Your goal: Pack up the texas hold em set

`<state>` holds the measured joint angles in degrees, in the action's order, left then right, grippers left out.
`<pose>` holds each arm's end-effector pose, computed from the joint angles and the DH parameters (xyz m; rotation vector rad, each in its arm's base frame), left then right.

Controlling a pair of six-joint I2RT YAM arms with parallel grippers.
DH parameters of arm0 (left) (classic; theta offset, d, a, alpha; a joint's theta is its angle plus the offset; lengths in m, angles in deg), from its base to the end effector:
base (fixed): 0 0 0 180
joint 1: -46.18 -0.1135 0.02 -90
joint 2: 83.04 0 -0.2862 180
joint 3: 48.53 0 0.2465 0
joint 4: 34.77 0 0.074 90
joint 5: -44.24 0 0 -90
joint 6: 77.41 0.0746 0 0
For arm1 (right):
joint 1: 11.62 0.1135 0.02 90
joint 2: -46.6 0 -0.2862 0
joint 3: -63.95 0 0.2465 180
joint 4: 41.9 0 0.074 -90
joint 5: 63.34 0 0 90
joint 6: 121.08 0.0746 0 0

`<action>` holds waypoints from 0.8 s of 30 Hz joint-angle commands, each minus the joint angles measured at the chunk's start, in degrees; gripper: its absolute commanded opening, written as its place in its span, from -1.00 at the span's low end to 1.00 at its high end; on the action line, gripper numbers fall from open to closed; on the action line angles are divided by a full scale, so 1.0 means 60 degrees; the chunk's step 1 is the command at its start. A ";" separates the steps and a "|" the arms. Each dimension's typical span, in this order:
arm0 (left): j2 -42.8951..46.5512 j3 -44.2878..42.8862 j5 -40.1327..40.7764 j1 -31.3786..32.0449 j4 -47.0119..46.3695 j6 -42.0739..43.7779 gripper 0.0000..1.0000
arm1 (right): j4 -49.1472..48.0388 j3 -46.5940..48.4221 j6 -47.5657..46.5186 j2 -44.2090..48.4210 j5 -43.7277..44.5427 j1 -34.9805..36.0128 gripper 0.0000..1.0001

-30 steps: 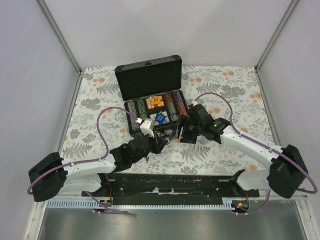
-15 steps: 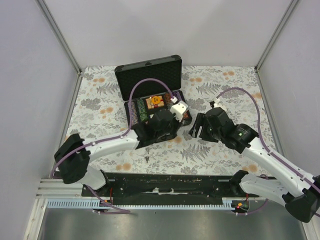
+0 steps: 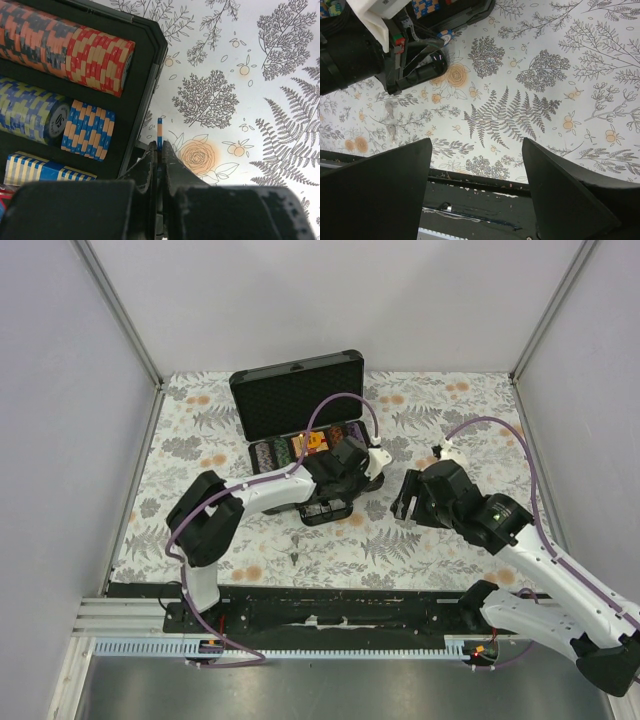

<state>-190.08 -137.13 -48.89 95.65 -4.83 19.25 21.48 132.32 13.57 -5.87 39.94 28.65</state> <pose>0.2805 -0.3343 0.1982 1.1772 2.1538 -0.4029 0.1498 0.1044 0.2999 0.2013 2.4053 0.4262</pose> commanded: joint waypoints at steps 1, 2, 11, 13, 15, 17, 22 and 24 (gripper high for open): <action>-0.0133 -0.0558 0.0479 -0.0013 0.0375 0.0707 -0.96 | 0.0089 0.0314 -0.0087 0.0059 0.0321 -0.0018 0.61; -0.0104 -0.0573 0.0479 -0.0013 0.0375 0.0722 -0.96 | 0.0075 0.0313 -0.0058 0.0044 0.0307 -0.0018 0.61; 0.0438 -0.0660 0.0333 -0.0072 0.0564 0.0795 -0.96 | -0.0028 0.0196 0.0016 -0.0147 0.0233 -0.0018 0.61; 0.0569 -0.0734 0.0274 -0.0072 0.0667 0.0780 -0.96 | -0.0042 0.0182 0.0045 -0.0205 0.0219 -0.0018 0.61; 0.0731 -0.0705 0.0113 -0.0072 0.0682 0.0766 -0.96 | -0.0057 0.0152 0.0089 -0.0249 0.0204 -0.0018 0.61; 0.0863 -0.0676 0.0054 -0.0072 0.0682 0.0751 -0.96 | -0.0072 0.0138 0.0147 -0.0220 0.0189 -0.0032 0.61; 0.1039 -0.0544 0.0229 -0.0072 0.0580 0.0839 -0.96 | -0.0145 0.0181 0.0323 0.0086 0.0262 -0.0018 0.60; 0.0966 -0.0558 0.0375 -0.0072 0.0551 0.0868 -0.96 | -0.0160 0.0182 0.0338 0.0189 0.0335 -0.0032 0.60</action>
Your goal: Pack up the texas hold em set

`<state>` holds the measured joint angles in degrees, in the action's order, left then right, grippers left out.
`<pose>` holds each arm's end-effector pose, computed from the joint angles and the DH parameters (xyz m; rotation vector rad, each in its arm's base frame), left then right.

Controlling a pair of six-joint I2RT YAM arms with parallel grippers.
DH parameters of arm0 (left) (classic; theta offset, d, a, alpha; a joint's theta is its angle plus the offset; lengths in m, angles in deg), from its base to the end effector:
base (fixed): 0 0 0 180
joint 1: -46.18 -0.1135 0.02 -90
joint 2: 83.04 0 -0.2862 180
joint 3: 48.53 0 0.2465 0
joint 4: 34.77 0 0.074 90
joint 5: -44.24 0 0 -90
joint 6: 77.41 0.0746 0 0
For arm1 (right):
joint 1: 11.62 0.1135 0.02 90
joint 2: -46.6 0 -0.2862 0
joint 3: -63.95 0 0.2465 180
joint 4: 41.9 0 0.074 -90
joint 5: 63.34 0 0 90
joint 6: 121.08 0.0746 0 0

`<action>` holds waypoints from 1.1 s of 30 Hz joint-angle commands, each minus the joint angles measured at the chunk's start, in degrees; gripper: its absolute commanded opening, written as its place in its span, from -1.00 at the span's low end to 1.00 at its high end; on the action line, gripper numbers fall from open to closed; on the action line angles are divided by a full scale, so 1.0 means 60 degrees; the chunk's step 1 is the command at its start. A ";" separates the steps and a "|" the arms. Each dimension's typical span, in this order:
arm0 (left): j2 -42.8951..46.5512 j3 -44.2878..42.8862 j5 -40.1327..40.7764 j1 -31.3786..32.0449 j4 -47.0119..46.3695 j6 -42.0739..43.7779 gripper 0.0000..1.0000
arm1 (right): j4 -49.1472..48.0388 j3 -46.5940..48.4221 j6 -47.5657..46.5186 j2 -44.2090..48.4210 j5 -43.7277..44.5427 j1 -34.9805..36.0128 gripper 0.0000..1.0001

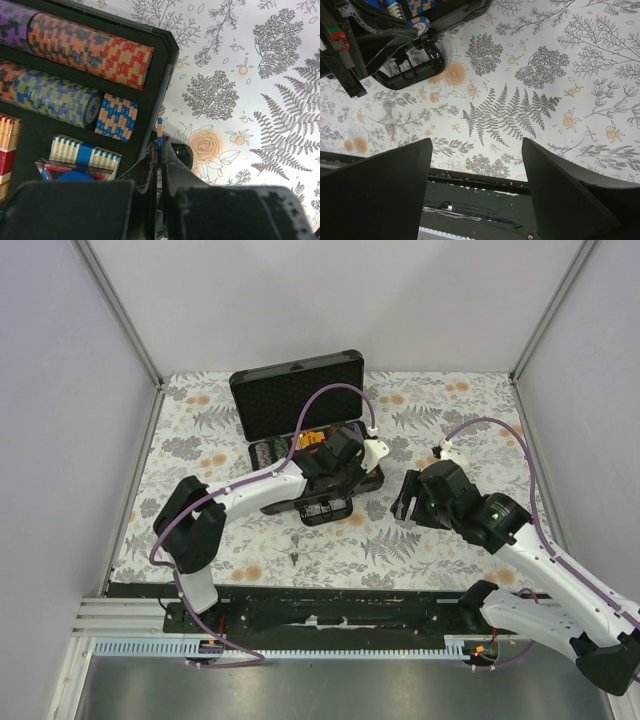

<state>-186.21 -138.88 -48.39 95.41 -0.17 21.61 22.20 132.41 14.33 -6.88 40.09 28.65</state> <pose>0.2756 -0.3249 0.2281 1.2028 2.1141 -0.3782 0.1514 0.1055 0.2964 0.2160 2.4282 0.4069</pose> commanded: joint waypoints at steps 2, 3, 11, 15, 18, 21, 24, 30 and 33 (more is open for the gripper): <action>0.0233 -0.0267 0.0322 -0.0061 -0.0284 0.0475 -0.96 | -0.0266 0.0211 0.0211 0.0387 0.0339 -0.0018 0.59; 0.0190 -0.0267 0.0322 -0.0090 -0.0313 0.0475 -0.96 | -0.0280 0.0211 0.0196 0.0387 0.0311 -0.0032 0.59; -0.0616 -0.0545 0.1449 -0.0105 -0.0723 0.0621 -0.96 | -0.0266 0.0182 0.0196 0.0196 0.0193 -0.0032 0.59; -0.0704 -0.0429 0.1947 -0.0105 -0.1191 0.0592 -0.96 | -0.0309 0.0167 0.0166 0.0109 0.0164 -0.0047 0.59; -0.0704 -0.0355 0.2225 -0.0105 -0.1586 0.0577 -0.96 | -0.0353 0.0138 0.0166 0.0079 0.0120 -0.0018 0.60; -0.0763 -0.0340 0.2416 -0.0105 -0.1822 0.0679 -0.96 | -0.0470 0.0050 0.0152 -0.0067 -0.0026 -0.0032 0.60; -0.0865 -0.0311 0.2417 -0.0105 -0.1866 0.0855 -0.96 | -0.0499 0.0050 0.0152 -0.0199 -0.0187 -0.0018 0.59; -0.0968 -0.0267 0.2695 -0.0105 -0.1515 0.1016 -0.74 | -0.0602 0.0006 0.0167 -0.0287 -0.0276 -0.0032 0.59; -0.0895 -0.0150 0.2797 -0.0105 -0.1427 0.1090 -0.64 | -0.0646 0.0021 0.0181 -0.0331 -0.0305 -0.0018 0.60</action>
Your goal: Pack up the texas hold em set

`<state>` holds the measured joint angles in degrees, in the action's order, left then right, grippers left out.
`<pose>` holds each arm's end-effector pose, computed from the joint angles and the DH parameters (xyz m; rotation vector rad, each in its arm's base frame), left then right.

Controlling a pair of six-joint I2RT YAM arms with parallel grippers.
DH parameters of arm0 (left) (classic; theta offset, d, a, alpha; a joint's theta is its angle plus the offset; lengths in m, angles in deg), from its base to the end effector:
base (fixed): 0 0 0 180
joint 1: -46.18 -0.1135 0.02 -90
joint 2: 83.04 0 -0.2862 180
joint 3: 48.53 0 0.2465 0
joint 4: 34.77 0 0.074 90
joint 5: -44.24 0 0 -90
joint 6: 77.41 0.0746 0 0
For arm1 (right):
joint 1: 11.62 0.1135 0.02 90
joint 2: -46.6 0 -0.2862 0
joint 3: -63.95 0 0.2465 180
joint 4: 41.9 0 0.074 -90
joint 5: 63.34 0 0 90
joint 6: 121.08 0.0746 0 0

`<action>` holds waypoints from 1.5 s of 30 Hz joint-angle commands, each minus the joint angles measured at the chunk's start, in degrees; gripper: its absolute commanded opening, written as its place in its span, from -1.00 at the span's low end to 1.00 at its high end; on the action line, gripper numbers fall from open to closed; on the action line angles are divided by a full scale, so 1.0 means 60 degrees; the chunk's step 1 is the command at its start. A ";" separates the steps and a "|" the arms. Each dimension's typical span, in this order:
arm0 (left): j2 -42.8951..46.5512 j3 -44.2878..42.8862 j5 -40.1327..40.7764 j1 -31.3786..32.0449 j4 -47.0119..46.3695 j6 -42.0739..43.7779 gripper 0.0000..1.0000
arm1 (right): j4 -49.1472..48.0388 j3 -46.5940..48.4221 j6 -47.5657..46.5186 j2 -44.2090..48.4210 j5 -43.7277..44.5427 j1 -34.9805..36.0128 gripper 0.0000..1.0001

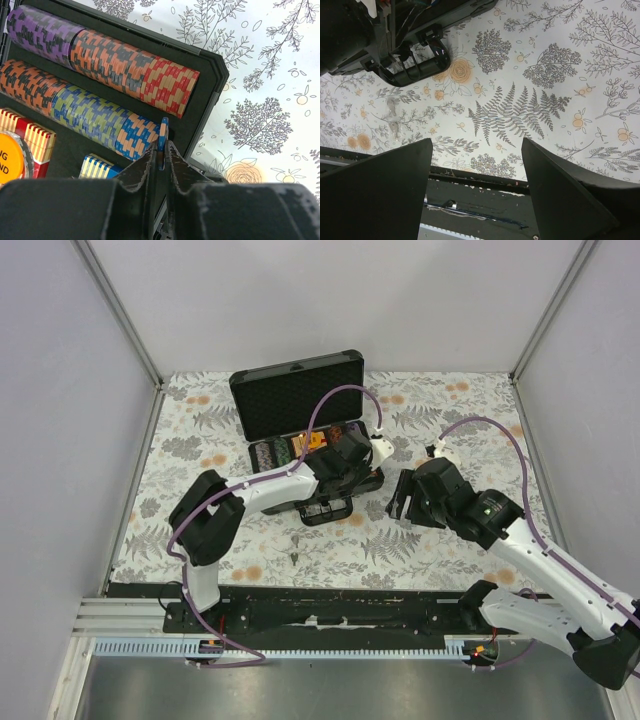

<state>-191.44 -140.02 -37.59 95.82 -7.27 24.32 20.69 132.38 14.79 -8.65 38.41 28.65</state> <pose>0.3007 -0.3374 0.2099 1.1340 2.0487 -0.1614 0.1567 0.1129 0.2932 0.2132 2.4476 0.4355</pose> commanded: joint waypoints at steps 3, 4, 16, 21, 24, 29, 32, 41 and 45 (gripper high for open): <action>0.0078 0.0156 0.1071 -0.0174 -0.0228 0.0668 -0.53 | -0.0453 0.0010 0.0134 -0.0065 -0.0098 -0.0018 0.59; 0.0122 0.0171 0.1071 -0.0174 -0.0228 0.0668 -0.48 | -0.0468 0.0010 0.0148 -0.0080 -0.0112 -0.0032 0.59; 0.1146 0.0493 0.0867 -0.0189 -0.0374 0.0127 -0.27 | -0.0453 0.0214 0.0119 -0.0022 -0.0171 -0.0018 0.60; 0.2039 0.0903 0.0808 -0.0189 -0.0476 -0.0532 -0.17 | -0.0263 0.0492 -0.0027 0.0256 0.0034 -0.0032 0.62; 0.2786 0.1458 0.0559 -0.0189 -0.0725 -0.1146 -0.13 | -0.0146 0.0551 -0.0100 0.0389 0.0137 -0.0032 0.63; 0.4119 0.2629 0.1025 -0.0189 -0.0770 -0.3237 -0.07 | -0.0058 0.0552 -0.0188 0.0360 0.0152 -0.0018 0.64; 0.5186 0.3289 0.1524 -0.0189 -0.0201 -0.4922 0.01 | -0.0058 0.0493 -0.0247 0.0243 0.0122 -0.0018 0.67; 0.7738 0.5033 0.2317 -0.0189 0.2407 -0.8017 0.58 | -0.0584 0.0113 -0.0247 -0.0255 -0.0331 -0.0032 0.69; 0.7930 0.5970 0.1717 -0.0174 0.2613 -0.8618 0.58 | -0.0819 -0.0122 -0.0174 -0.0416 -0.0551 -0.0047 0.68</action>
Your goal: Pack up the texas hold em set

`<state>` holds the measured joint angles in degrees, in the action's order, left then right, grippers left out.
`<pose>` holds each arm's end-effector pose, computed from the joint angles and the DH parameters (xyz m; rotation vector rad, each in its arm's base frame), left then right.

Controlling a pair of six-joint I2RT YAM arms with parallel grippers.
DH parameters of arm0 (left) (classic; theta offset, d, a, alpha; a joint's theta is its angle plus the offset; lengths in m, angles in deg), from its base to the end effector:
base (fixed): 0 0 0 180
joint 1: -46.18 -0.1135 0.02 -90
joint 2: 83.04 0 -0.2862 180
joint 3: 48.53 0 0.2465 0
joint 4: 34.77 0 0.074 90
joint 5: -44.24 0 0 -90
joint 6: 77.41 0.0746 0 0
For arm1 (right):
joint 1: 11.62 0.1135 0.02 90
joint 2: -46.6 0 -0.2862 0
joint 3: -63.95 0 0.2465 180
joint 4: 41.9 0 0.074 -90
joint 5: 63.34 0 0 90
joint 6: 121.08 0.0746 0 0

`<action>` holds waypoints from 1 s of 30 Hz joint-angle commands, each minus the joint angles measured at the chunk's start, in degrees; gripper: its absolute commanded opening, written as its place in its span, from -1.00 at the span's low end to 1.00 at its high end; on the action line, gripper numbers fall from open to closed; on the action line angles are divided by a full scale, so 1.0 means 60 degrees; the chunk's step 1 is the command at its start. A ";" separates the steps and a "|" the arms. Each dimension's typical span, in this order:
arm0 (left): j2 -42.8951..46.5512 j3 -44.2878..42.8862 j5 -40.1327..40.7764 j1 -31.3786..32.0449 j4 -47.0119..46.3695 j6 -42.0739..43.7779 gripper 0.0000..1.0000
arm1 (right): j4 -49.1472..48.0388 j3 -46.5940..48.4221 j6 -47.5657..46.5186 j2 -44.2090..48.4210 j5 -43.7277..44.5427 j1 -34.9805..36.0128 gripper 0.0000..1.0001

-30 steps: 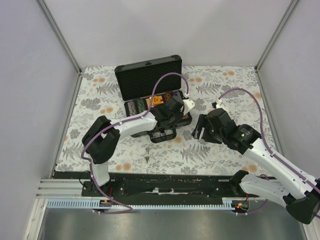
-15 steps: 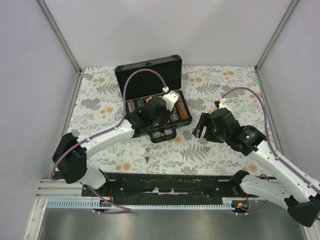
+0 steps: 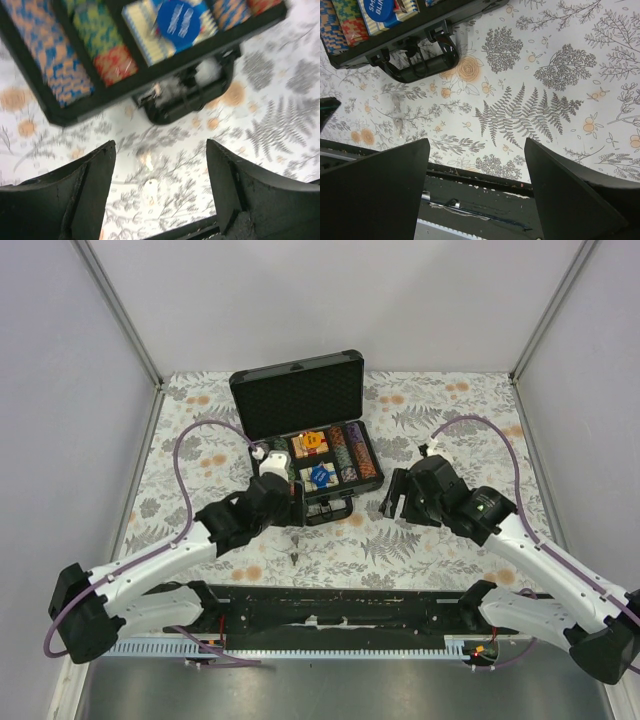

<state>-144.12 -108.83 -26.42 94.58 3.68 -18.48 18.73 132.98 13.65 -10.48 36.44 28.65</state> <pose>0.1778 -0.1630 0.2693 0.1577 2.2320 -0.3843 0.1631 0.1216 0.2940 0.1749 2.4538 0.4713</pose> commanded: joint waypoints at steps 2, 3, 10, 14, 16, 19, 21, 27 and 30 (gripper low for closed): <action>-0.0044 0.1226 -0.0321 0.0033 0.0774 -0.1822 0.57 | -0.0550 -0.0265 0.0016 -0.0140 -0.0282 -0.0032 0.68; -0.0161 0.1373 -0.0409 0.0034 0.0760 -0.2041 0.55 | -0.0550 -0.0294 0.0016 -0.0140 -0.0283 -0.0003 0.68; -0.0864 0.2252 -0.0410 0.0107 -0.0469 -0.2775 0.33 | -0.0638 -0.0440 0.0016 -0.0184 -0.0356 -0.0018 0.69; -0.1070 0.2590 -0.0322 0.0209 -0.1304 -0.2776 0.30 | -0.0638 -0.0484 -0.0028 -0.0170 -0.0341 -0.0032 0.69; -0.1230 0.2634 -0.0307 0.0224 -0.1540 -0.2703 0.29 | -0.0638 -0.0499 -0.0028 -0.0169 -0.0341 -0.0018 0.69; -0.1509 0.2591 -0.0322 0.0297 -0.1672 -0.2557 0.24 | -0.0653 -0.0514 -0.0058 -0.0213 -0.0312 -0.0018 0.70; -0.1685 0.2561 -0.0322 0.0385 -0.1760 -0.2483 0.22 | -0.0682 -0.0528 -0.0058 -0.0243 -0.0341 -0.0018 0.69; -0.2343 0.2327 -0.0176 0.0546 -0.1877 -0.2410 0.11 | -0.0726 -0.0587 -0.0058 -0.0272 -0.0385 -0.0032 0.69; -0.2593 0.2122 0.0029 0.0590 -0.1775 -0.2439 -0.08 | -0.0712 -0.0587 -0.0072 -0.0257 -0.0371 -0.0018 0.70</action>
<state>-157.34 -94.21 -28.74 97.42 -5.92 -32.33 16.28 129.89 13.65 -12.10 34.10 28.65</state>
